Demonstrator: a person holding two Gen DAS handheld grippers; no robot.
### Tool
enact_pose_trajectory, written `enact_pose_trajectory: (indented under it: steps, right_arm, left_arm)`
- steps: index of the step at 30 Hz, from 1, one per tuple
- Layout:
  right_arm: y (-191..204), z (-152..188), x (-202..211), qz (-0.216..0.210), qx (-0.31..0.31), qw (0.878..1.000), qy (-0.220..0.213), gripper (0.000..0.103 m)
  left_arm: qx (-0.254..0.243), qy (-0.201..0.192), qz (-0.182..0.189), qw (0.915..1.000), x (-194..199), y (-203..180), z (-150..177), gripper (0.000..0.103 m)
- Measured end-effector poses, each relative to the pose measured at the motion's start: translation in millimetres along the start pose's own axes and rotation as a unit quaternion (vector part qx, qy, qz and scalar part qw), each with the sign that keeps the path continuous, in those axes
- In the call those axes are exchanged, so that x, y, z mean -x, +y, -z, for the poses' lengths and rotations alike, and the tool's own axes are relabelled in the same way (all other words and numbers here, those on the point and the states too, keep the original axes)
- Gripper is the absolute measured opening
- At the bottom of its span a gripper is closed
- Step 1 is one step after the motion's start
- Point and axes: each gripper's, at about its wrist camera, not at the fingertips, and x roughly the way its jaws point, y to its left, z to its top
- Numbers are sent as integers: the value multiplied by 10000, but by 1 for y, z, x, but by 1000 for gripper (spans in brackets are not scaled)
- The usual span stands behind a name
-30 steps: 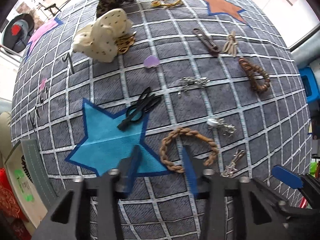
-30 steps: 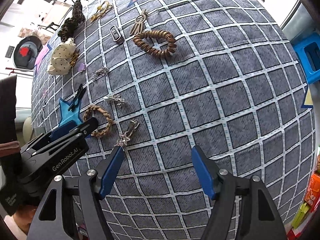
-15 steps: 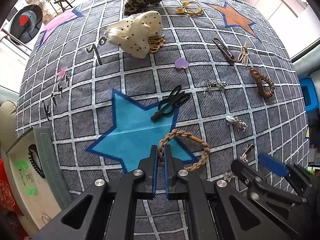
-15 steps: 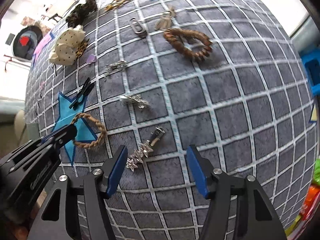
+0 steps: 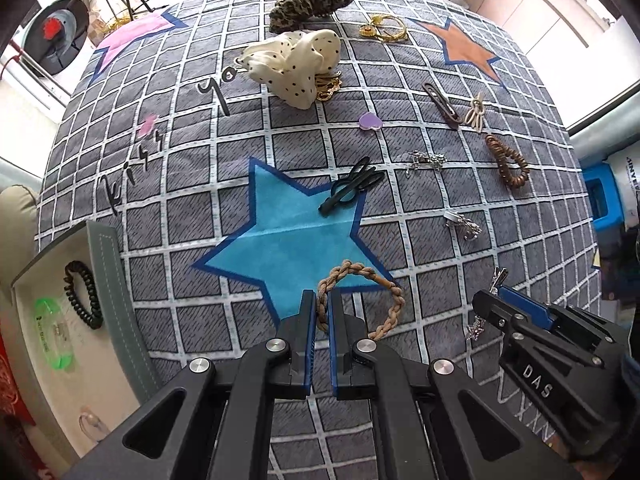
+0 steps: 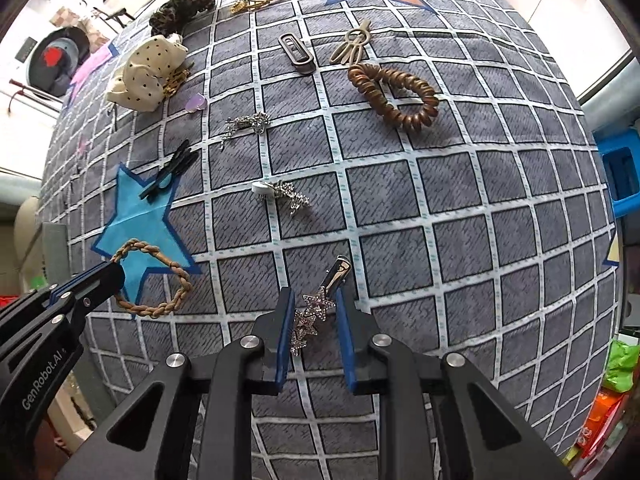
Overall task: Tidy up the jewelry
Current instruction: 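Carry braided bracelet and silver star clip into the white tray, open both tools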
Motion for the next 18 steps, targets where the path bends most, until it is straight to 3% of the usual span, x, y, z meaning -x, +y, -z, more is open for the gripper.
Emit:
enact_pose_trajectory:
  steps: [9,18]
  right_arm:
    - [-6,12,30,-319,57,9995,-12,22]
    - [36,15,48,-514,275,9982,-104,23]
  left_arm:
    - [78,-189,176,9996,42,18,13,7]
    - [370,-482,238,9979,72,49,31,7]
